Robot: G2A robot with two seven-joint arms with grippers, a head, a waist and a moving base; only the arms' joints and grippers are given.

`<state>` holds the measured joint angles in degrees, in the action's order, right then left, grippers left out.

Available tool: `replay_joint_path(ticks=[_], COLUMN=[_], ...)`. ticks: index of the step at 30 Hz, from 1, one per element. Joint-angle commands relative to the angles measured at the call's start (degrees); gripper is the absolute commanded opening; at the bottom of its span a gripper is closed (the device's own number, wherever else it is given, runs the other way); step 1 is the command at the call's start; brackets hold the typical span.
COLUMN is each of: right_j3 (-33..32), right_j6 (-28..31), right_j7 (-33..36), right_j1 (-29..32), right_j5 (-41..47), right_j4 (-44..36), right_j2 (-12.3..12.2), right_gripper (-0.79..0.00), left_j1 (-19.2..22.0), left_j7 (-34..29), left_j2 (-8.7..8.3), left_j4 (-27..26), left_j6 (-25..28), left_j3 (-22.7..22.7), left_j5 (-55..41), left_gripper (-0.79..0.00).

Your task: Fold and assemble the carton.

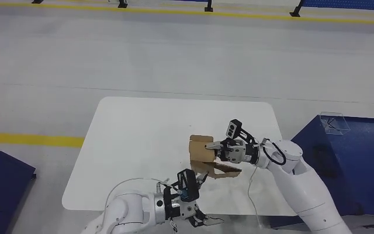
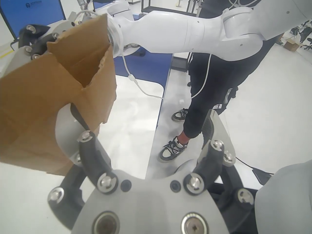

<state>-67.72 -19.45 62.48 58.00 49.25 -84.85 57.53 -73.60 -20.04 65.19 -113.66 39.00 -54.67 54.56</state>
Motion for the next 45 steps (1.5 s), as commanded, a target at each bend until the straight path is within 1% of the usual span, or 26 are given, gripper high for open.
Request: replay_joint_path(ticks=[1,5,12,19,21,22,31,32,34,36,37,39,41,43,44,45], right_j3=[-0.8,-1.7,-3.0,-8.6,-9.5,-9.8,-9.9,-9.8,-9.6,-9.2,-8.9,-8.5,-7.8,-7.1,-6.5,-5.7], right_j6=[0.1,-0.3,-0.2,-0.2,-0.8,-1.1,-1.2,-1.4,-2.8,-3.9,-5.1,-7.0,-9.7,-11.4,-12.9,-15.4], right_j7=[-0.2,0.1,0.0,-0.2,0.2,0.2,-0.1,-0.7,-1.6,-1.8,-1.6,-1.2,-1.0,-1.8,-1.8,-2.0], right_j1=[0.1,0.6,1.4,2.5,2.9,3.1,3.3,3.6,3.5,3.1,2.8,2.2,1.6,0.9,0.7,0.4], right_j5=[0.1,-0.2,0.7,2.3,2.7,2.9,3.2,5.6,11.5,17.1,20.2,25.5,30.8,34.6,37.0,40.3], right_j4=[0.2,-0.1,-0.4,0.5,0.2,0.0,-0.3,-0.5,0.1,1.2,1.9,3.3,5.0,6.4,7.2,8.4], right_j2=[-0.1,-0.4,-0.5,-1.4,-1.6,-1.6,-1.6,-1.4,-0.9,-0.4,-0.1,0.3,0.8,1.3,1.6,1.9], right_gripper=[-0.785,-0.785,-0.785,-0.785,-0.785,-0.785,-0.785,-0.785,-0.785,-0.785,-0.785,-0.785,-0.785,-0.785,-0.785,-0.785], left_j1=[-0.6,-1.6,-2.3,-4.7,-5.6,-6.1,-6.1,-6.1,-6.4,-8.4,-9.3,-11.7,-14.3,-16.7,-17.8,-18.7], left_j7=[0.8,1.0,1.5,3.6,4.4,4.1,3.8,3.8,6.5,12.5,15.5,22.8,30.1,37.0,39.9,43.1], left_j2=[-0.15,-0.56,-0.85,-1.56,-1.76,-1.90,-1.96,-1.96,-1.94,-1.90,-1.93,-1.93,-1.93,-1.86,-1.78,-1.71], left_j4=[0.3,0.2,0.1,1.1,1.4,1.7,1.7,1.7,0.5,-1.4,-2.3,-4.0,-5.5,-5.6,-5.6,-5.6], left_j6=[0.4,1.1,2.1,2.1,2.5,3.5,3.8,3.8,-0.3,-2.4,-4.2,-11.1,-19.2,-26.8,-30.8,-33.6], left_j3=[-0.7,-2.2,-2.7,-6.2,-7.2,-7.4,-7.6,-7.6,-9.2,-9.9,-10.4,-11.0,-9.9,-8.4,-7.8,-6.9], left_j5=[-1.3,-0.9,-0.7,-0.5,-1.8,-3.4,-3.9,-3.9,0.0,5.1,9.5,20.9,34.3,43.2,46.4,48.7], left_gripper=[0.000,0.000,0.000,0.000,0.000,0.000,0.000,0.000,0.000,0.000,0.000,0.000,0.000,0.000,0.000,0.000])
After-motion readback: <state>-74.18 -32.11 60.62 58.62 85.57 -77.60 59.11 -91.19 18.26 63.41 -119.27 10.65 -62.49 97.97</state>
